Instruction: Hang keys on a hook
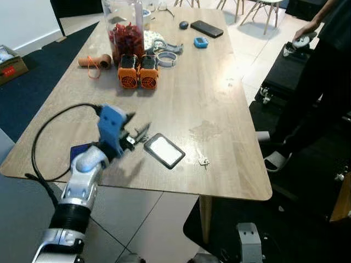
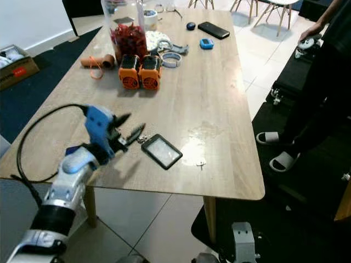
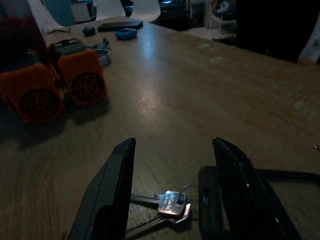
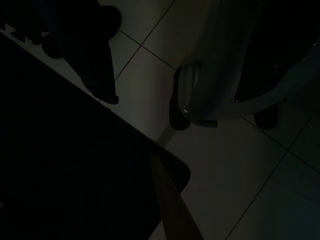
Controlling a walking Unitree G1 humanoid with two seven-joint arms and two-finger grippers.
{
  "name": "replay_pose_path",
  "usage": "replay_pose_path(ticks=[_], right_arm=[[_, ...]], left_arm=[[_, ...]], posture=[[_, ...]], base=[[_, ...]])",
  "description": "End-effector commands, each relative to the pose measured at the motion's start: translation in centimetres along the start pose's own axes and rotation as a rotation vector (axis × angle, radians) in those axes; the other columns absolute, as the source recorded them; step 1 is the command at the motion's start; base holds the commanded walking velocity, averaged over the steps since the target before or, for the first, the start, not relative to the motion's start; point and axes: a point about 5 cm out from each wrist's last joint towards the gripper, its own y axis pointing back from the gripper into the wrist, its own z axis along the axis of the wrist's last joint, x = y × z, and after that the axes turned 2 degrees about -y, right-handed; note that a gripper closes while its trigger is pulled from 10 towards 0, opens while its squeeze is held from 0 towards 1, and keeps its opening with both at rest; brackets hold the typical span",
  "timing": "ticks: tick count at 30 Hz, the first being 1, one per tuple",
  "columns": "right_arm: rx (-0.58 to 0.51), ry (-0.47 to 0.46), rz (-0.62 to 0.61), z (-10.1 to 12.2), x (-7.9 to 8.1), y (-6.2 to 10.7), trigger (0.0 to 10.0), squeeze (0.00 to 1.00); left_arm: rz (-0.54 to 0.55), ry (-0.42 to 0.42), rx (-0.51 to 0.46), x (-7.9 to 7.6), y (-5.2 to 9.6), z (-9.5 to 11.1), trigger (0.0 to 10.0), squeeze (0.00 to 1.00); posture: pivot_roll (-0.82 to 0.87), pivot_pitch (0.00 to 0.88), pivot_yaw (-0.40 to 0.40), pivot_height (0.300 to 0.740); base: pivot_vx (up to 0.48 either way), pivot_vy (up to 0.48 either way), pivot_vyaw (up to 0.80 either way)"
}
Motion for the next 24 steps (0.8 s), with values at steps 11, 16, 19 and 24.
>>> replay_pose_path(ticks=[11, 16, 19, 24], right_arm=[[0.015, -0.008, -0.001, -0.6, 0.0, 0.2, 10.0, 0.00], [0.014, -0.009, -0.001, -0.6, 0.0, 0.2, 10.0, 0.00], [0.016, -0.008, -0.001, -0.6, 0.0, 0.2, 10.0, 0.00], [0.018, -0.002, 0.002, -0.6, 0.0, 0.2, 10.0, 0.00]], left_arm=[[0.146, -0.040, 0.105, 0.8, 3.3, -2.2, 9.0, 0.00], [0.157, -0.052, 0.133, 0.6, 4.6, -3.3, 10.0, 0.00], [0.167, -0.039, 0.141, 0.5, 5.3, -3.8, 10.0, 0.00], [0.210, -0.013, 0.171, -0.5, 6.1, -4.4, 10.0, 0.00]], posture=[[0.03, 0.106, -0.012, 0.740], [0.03, 0.105, -0.013, 0.740], [0.03, 0.104, -0.013, 0.740], [0.04, 0.102, -0.016, 0.740]], base=[[0.000, 0.000, 0.00], [0.000, 0.000, 0.00], [0.000, 0.000, 0.00], [0.000, 0.000, 0.00]])
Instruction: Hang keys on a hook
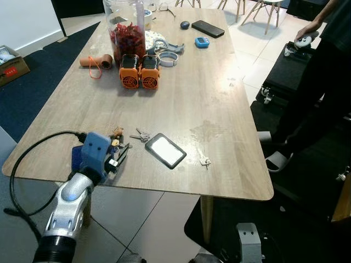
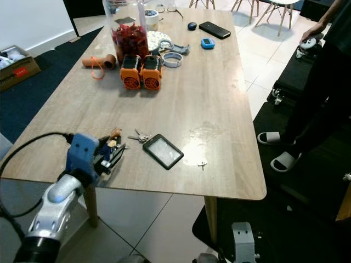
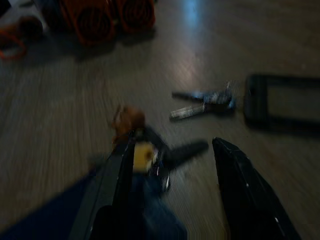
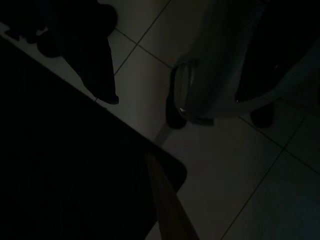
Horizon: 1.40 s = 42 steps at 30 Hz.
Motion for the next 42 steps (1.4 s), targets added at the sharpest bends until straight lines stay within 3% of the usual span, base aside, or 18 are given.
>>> replay_pose_path(ticks=[1, 19, 31, 32, 33, 35, 36, 42], right_arm=[[0.021, -0.002, -0.001, -0.6, -0.1, 0.2, 10.0, 0.00], [0.022, -0.003, -0.003, -0.7, -0.1, 0.2, 10.0, 0.00], [0.022, -0.006, -0.006, -0.8, -0.1, 0.3, 10.0, 0.00], [0.022, -0.006, -0.006, -0.8, -0.1, 0.3, 10.0, 0.00], [0.022, -0.005, -0.006, -0.8, -0.1, 0.3, 10.0, 0.00], [0.022, -0.005, -0.006, -0.8, -0.1, 0.3, 10.0, 0.00], [0.022, -0.005, -0.006, -0.7, -0.1, 0.3, 10.0, 0.00], [0.022, -0.006, -0.006, -0.7, -0.1, 0.2, 10.0, 0.00]], left_arm=[[0.014, -0.001, 0.006, -0.4, 0.0, 0.1, 10.0, 0.00], [0.064, 0.006, 0.062, -2.2, -0.8, -0.2, 10.0, 0.00], [0.093, -0.018, 0.098, -2.1, -1.0, -0.6, 10.0, 0.00], [0.103, -0.025, 0.109, -2.0, -1.0, -0.6, 7.6, 0.00], [0.119, -0.036, 0.129, -1.8, -1.0, -0.8, 3.5, 0.00], [0.130, -0.044, 0.144, -1.7, -1.0, -0.9, 3.5, 0.00], [0.143, -0.053, 0.159, -1.5, -1.0, -1.1, 0.0, 0.00], [0.155, -0.065, 0.184, -1.3, -1.0, -1.3, 0.0, 0.00]], posture=[[0.03, 0.101, -0.017, 0.740], [0.03, 0.118, -0.016, 0.740], [0.03, 0.121, -0.013, 0.740], [0.03, 0.121, -0.013, 0.740], [0.03, 0.121, -0.013, 0.740], [0.03, 0.121, -0.013, 0.740], [0.03, 0.121, -0.013, 0.740], [0.03, 0.121, -0.012, 0.740]], base=[[0.000, 0.000, 0.00], [0.000, 0.000, 0.00], [0.000, 0.000, 0.00], [0.000, 0.000, 0.00], [0.000, 0.000, 0.00], [0.000, 0.000, 0.00], [0.000, 0.000, 0.00], [0.000, 0.000, 0.00]])
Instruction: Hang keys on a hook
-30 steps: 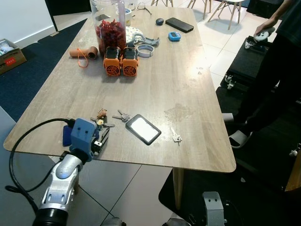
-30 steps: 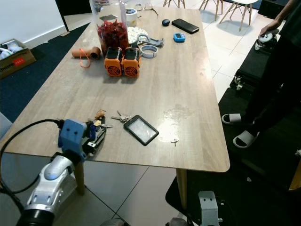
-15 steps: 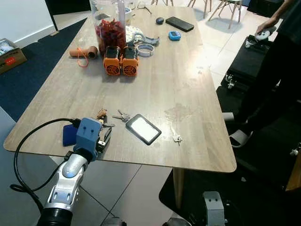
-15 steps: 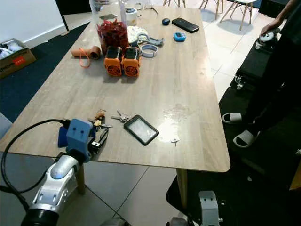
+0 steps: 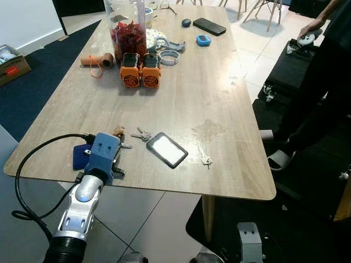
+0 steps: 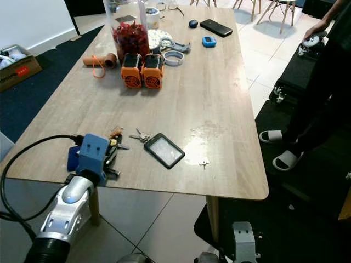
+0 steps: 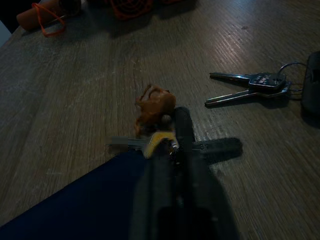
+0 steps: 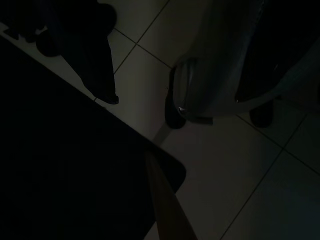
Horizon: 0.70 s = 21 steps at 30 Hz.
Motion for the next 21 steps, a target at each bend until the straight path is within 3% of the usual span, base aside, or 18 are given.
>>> replay_pose_path(ticks=[1, 13, 15, 16, 19, 21], right_arm=[[0.030, -0.007, -0.005, -0.8, -0.1, 0.3, 10.0, 0.00], [0.030, -0.007, -0.006, -0.9, 0.0, 0.3, 10.0, 0.00], [0.026, -0.009, -0.007, -0.7, 0.0, 0.2, 10.0, 0.00], [0.026, -0.009, -0.007, -0.7, 0.0, 0.2, 10.0, 0.00], [0.024, -0.009, -0.007, -0.7, 0.0, 0.2, 10.0, 0.00], [0.023, -0.007, -0.006, -0.6, 0.0, 0.2, 10.0, 0.00]], left_arm=[[-0.009, -0.005, 0.088, -0.3, 0.5, -1.7, 0.0, 0.00], [-0.020, -0.025, 0.059, 0.3, 0.3, -1.0, 0.0, 0.00], [-0.068, 0.038, -0.057, 0.5, -0.1, 0.9, 0.0, 0.00], [-0.068, 0.038, -0.057, 0.5, -0.1, 0.9, 0.0, 0.00], [-0.153, 0.198, -0.239, 1.0, -0.3, 4.2, 0.0, 0.00], [-0.193, 0.271, -0.385, 2.0, -0.3, 7.1, 0.0, 0.00]], posture=[[0.03, 0.121, -0.012, 0.740], [0.04, 0.120, -0.013, 0.740], [0.03, 0.120, -0.012, 0.740], [0.03, 0.120, -0.012, 0.740], [0.03, 0.118, -0.015, 0.740], [0.03, 0.117, -0.017, 0.740]], base=[[0.000, 0.000, 0.00], [0.000, 0.000, 0.00], [0.000, 0.000, 0.00], [0.000, 0.000, 0.00], [0.000, 0.000, 0.00], [0.000, 0.000, 0.00]])
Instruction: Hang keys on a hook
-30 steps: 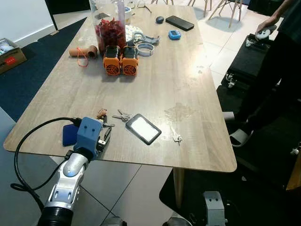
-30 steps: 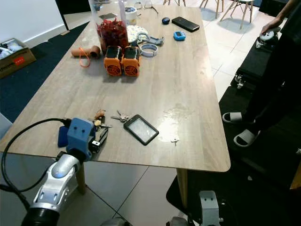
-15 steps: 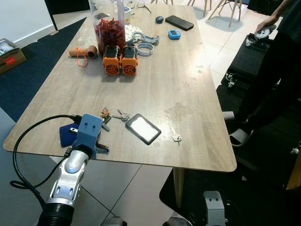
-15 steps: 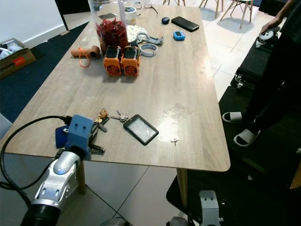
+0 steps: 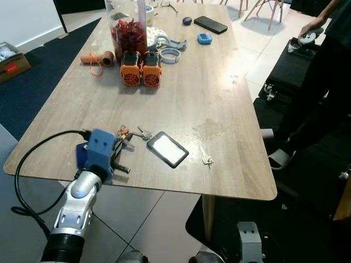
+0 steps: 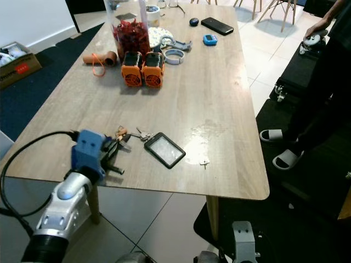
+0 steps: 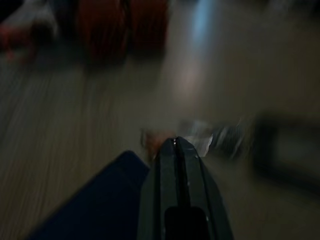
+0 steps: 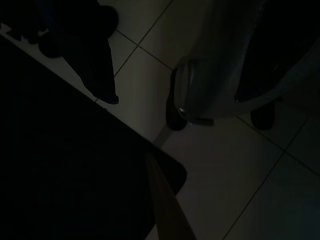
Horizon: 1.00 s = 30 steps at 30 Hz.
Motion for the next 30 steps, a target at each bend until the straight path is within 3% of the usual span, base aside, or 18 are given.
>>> replay_pose_path(ticks=[1, 5, 9, 30], right_arm=[[0.028, -0.006, -0.006, -0.8, -0.1, 0.3, 10.0, 0.00], [0.027, -0.004, -0.006, -0.7, -0.1, 0.2, 10.0, 0.00], [0.025, -0.004, -0.007, -0.6, -0.1, 0.2, 10.0, 0.00], [0.020, -0.005, -0.007, -0.4, -0.1, 0.1, 10.0, 0.00]], left_arm=[[-0.054, 0.063, -0.176, 0.4, -0.7, 3.7, 0.0, 0.00], [-0.073, 0.107, -0.297, 1.8, -1.3, 6.9, 0.0, 0.00], [-0.110, 0.109, -0.339, 2.3, -1.5, 8.1, 0.0, 0.00], [-0.205, 0.140, -0.332, 2.3, -1.3, 8.0, 0.0, 0.00]], posture=[[0.04, 0.117, -0.019, 0.740], [0.04, 0.117, -0.019, 0.740], [0.04, 0.115, -0.017, 0.740], [0.04, 0.105, -0.017, 0.740]], base=[[0.000, 0.000, 0.00], [0.000, 0.000, 0.00], [0.000, 0.000, 0.00], [0.000, 0.000, 0.00]])
